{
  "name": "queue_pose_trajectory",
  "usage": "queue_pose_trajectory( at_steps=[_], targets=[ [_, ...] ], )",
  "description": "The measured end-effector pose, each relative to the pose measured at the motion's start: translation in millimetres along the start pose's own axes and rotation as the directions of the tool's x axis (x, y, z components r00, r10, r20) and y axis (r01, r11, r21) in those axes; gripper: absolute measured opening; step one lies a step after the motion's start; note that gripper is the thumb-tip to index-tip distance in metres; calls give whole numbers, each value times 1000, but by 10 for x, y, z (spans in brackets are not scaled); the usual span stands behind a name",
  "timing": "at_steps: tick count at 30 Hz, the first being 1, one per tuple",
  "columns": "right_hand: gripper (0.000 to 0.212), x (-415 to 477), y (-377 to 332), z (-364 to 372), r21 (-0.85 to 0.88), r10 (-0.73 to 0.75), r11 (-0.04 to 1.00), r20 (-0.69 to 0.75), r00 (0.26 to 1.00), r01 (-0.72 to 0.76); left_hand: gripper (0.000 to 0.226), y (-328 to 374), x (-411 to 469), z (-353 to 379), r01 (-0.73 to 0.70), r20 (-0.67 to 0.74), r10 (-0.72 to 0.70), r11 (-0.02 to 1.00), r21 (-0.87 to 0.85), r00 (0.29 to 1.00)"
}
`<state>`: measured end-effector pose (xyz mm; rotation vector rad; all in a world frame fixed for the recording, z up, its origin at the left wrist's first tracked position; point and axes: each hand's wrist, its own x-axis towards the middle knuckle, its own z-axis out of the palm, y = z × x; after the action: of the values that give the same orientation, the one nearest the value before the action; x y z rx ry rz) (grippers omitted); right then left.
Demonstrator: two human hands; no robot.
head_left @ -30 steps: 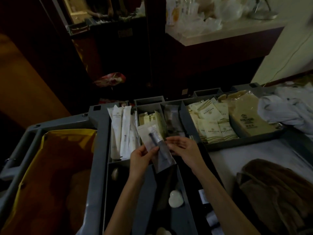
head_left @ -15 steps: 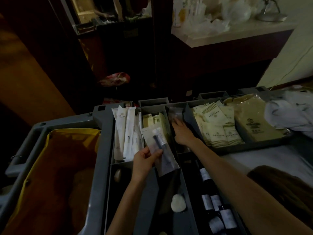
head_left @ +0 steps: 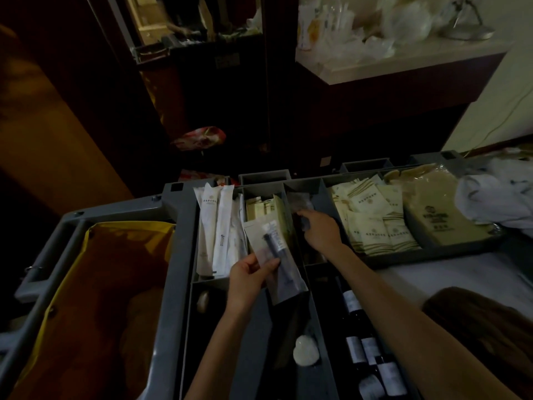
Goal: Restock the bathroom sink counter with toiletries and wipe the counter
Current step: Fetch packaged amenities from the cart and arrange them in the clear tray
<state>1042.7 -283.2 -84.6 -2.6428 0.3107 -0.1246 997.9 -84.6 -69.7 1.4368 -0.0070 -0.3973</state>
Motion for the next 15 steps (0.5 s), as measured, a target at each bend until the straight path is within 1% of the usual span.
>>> queue_pose_trajectory(
  at_steps=[2,5,8,9,11,12,13,15],
  targets=[
    [41,-85,15,-52,6,-6,1000,26,1000,6,7,14,-12,8,-6,8,6,1000,4,1000],
    [33,-187,35,-166,107,22,994,78,997,-31,11,23,-15,13,1,3,-1,1000,7,1000],
    [30,-286,22,-293,175,34,983,141,989,-59,9,24,-20,6,15,9,-15,1000,3,1000],
    [30,-308,24,-333,209,49,975,145,988,-79,9,24,-20,-1,21,8,-21,1000,-1,1000],
    [29,-347,28,-400,296,85,949,98,992,-111,8,28,-26,-14,31,11,-31,1000,1,999],
    [28,-370,35,-421,380,105,917,67,992,-122,7,32,-29,-18,38,14,-38,999,-1,999],
    [27,-402,45,-437,498,130,856,49,990,-137,7,35,-30,-22,45,14,-45,999,-5,999],
    [29,-501,62,-470,735,180,656,70,981,-173,9,45,-41,-19,56,12,-56,998,-25,998]
  ],
)
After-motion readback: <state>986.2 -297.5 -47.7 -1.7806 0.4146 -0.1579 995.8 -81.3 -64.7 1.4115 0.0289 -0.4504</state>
